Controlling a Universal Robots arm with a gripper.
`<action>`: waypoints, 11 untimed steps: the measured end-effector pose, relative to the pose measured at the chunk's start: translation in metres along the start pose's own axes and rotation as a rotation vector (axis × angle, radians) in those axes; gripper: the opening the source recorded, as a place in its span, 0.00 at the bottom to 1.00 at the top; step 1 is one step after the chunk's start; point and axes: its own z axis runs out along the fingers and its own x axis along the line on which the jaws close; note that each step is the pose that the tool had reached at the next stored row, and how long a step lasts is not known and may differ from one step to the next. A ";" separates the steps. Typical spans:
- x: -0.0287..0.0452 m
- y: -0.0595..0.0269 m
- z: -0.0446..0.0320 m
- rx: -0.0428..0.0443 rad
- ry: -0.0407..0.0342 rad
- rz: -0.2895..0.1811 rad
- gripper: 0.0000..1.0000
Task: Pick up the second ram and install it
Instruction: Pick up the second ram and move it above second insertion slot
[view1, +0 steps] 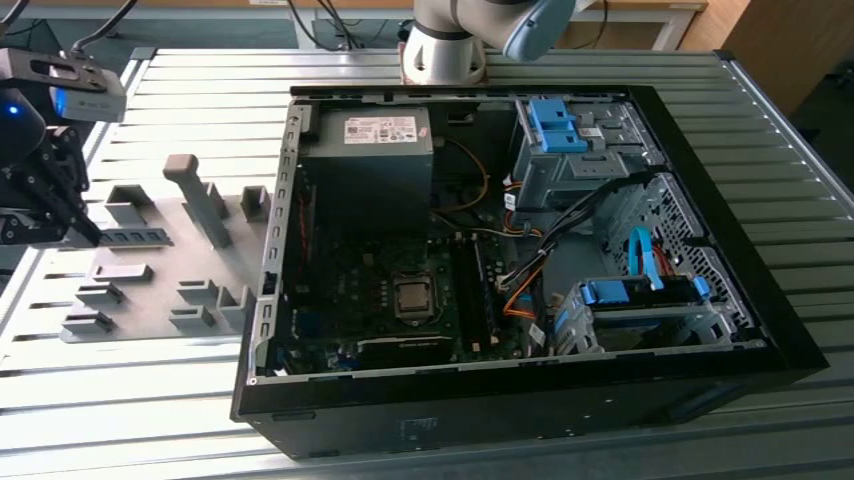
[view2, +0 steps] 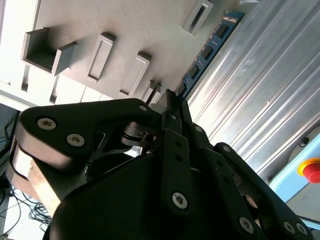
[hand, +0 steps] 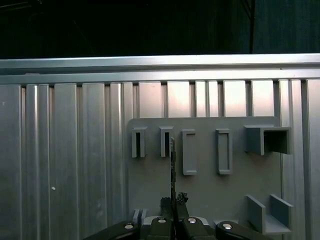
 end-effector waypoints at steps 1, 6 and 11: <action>0.0000 0.0000 -0.0006 0.0000 0.0000 0.000 0.14; 0.0000 0.0000 -0.0037 0.0000 0.0000 0.000 0.14; -0.0001 0.0000 -0.0069 0.0001 0.0000 0.000 0.14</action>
